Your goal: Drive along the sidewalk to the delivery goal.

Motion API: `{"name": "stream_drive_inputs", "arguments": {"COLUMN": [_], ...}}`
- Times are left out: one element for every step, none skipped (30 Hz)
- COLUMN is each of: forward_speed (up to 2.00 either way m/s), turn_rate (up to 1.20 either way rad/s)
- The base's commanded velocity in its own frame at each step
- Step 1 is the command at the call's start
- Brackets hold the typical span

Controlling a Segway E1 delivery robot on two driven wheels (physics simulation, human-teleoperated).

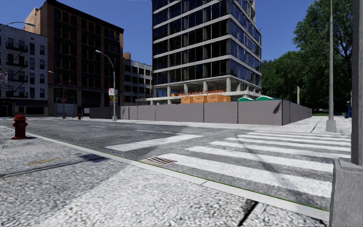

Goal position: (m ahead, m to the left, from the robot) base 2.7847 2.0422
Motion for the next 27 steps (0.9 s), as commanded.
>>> {"name": "stream_drive_inputs", "arguments": {"forward_speed": [1.12,1.06,1.06,0.99,0.9,0.82,0.82,0.79,0.78,0.78,0.78,0.78,0.77,0.77,0.77,0.77,0.77,0.77,0.77,0.77,0.77,0.77,0.77,0.77,0.77,0.77,0.77], "turn_rate": [0.59,0.59,0.59,0.59,0.59,0.59,0.59,0.59,0.59,0.6,0.6,0.6,0.6,0.6,0.6,0.6,0.6,0.57,0.54,0.54,0.51,0.5,0.5,0.5,0.49,0.51,0.56]}}
